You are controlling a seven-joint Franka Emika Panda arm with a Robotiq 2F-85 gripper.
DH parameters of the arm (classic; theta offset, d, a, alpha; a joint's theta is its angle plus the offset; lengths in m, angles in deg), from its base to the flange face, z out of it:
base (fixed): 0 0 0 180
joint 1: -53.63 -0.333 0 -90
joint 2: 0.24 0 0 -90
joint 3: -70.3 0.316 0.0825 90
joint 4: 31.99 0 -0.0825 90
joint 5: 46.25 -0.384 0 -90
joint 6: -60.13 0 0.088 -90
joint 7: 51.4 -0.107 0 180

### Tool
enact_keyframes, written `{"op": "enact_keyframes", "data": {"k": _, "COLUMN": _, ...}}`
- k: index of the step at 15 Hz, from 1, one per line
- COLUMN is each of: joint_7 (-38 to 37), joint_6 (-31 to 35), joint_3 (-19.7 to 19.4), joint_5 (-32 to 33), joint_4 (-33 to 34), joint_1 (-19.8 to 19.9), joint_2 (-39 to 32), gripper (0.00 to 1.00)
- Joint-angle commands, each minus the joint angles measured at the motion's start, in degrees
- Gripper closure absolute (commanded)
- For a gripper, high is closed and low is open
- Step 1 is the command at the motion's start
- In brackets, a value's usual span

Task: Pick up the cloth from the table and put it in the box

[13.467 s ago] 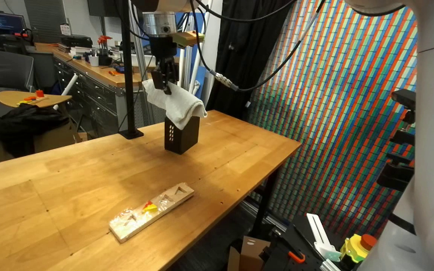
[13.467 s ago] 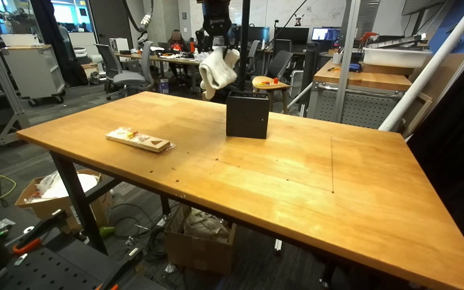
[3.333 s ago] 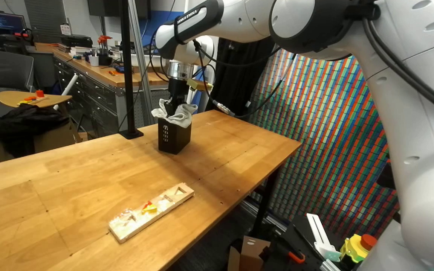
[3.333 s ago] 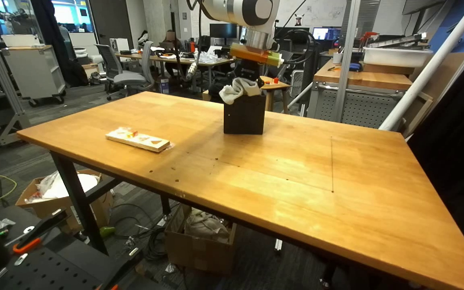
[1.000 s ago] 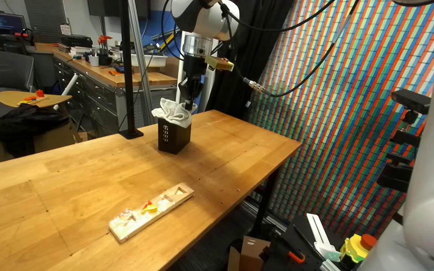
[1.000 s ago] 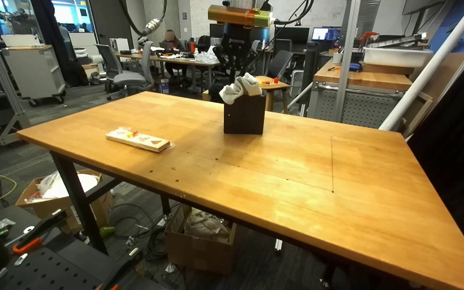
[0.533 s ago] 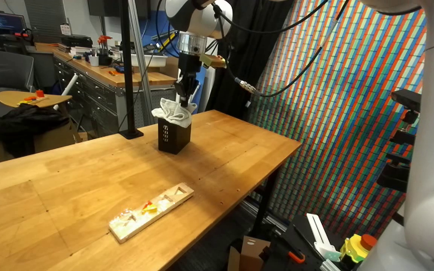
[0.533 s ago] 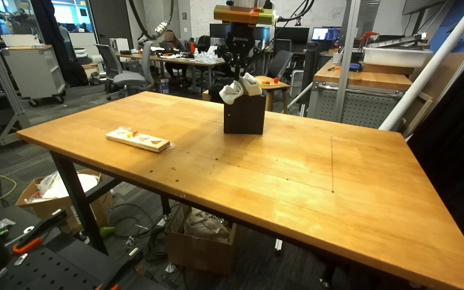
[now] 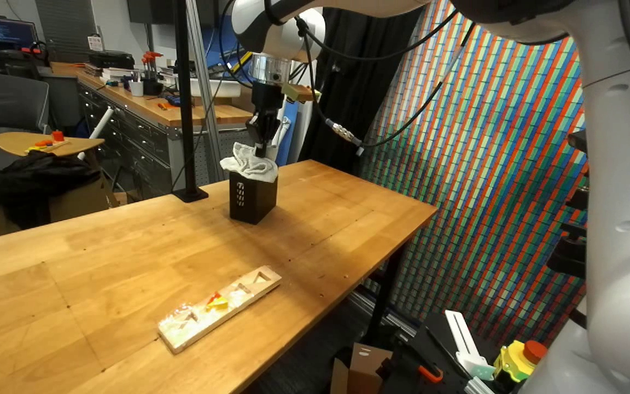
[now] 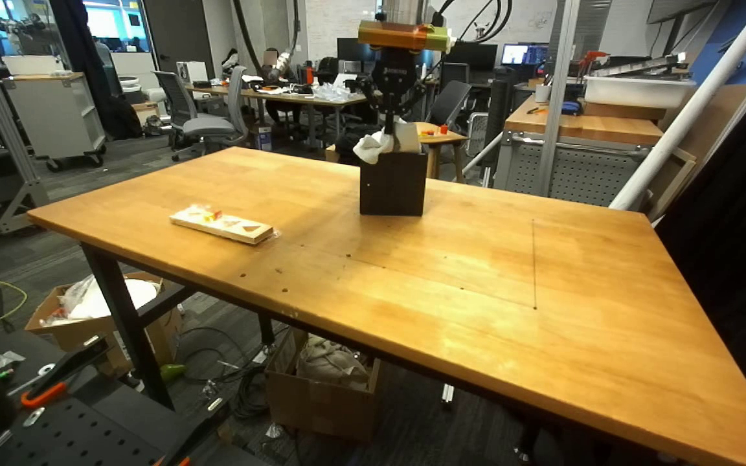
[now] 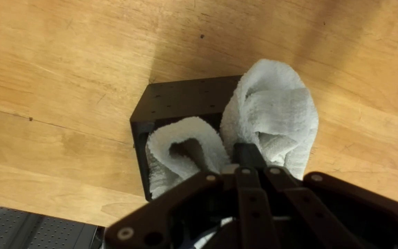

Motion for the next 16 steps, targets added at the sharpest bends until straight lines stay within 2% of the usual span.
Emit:
{"op": "enact_keyframes", "data": {"k": 1, "joint_7": 1.2, "joint_6": -1.9, "joint_3": 0.2, "joint_5": -0.5, "joint_4": 5.2, "joint_1": 0.1, "joint_2": -3.5, "gripper": 1.0}}
{"op": "enact_keyframes", "data": {"k": 16, "joint_7": 3.1, "joint_6": -4.6, "joint_3": 2.4, "joint_5": -2.3, "joint_4": 12.0, "joint_1": 0.7, "joint_2": -14.3, "gripper": 1.0}}
